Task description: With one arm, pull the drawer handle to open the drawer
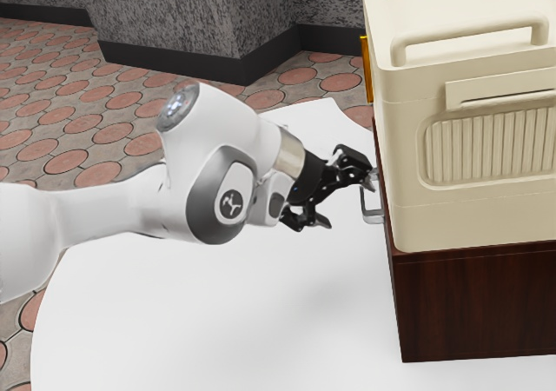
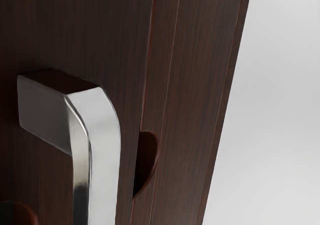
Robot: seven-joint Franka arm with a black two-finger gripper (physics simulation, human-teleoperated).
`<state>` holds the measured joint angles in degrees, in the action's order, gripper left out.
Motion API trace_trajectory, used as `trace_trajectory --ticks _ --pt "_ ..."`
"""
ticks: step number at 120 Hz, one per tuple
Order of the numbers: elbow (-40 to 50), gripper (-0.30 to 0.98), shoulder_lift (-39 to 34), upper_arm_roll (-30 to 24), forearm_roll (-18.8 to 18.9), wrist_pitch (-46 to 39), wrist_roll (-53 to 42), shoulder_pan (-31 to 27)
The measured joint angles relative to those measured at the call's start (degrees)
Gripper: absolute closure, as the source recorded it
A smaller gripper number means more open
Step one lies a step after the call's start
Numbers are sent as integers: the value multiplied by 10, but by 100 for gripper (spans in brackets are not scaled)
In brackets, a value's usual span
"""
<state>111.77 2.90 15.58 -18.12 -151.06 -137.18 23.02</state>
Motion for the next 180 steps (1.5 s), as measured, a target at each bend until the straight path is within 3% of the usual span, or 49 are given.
trace_trajectory --ticks 53,100,143,180 --pt "36 -1 -5 7 -2 -4 -11 -11" --pt "110 0 -73 16 -5 -4 -16 -33" --pt "176 11 -148 32 -9 -4 -19 -29" --pt "207 0 -174 33 -8 -5 -21 -48"
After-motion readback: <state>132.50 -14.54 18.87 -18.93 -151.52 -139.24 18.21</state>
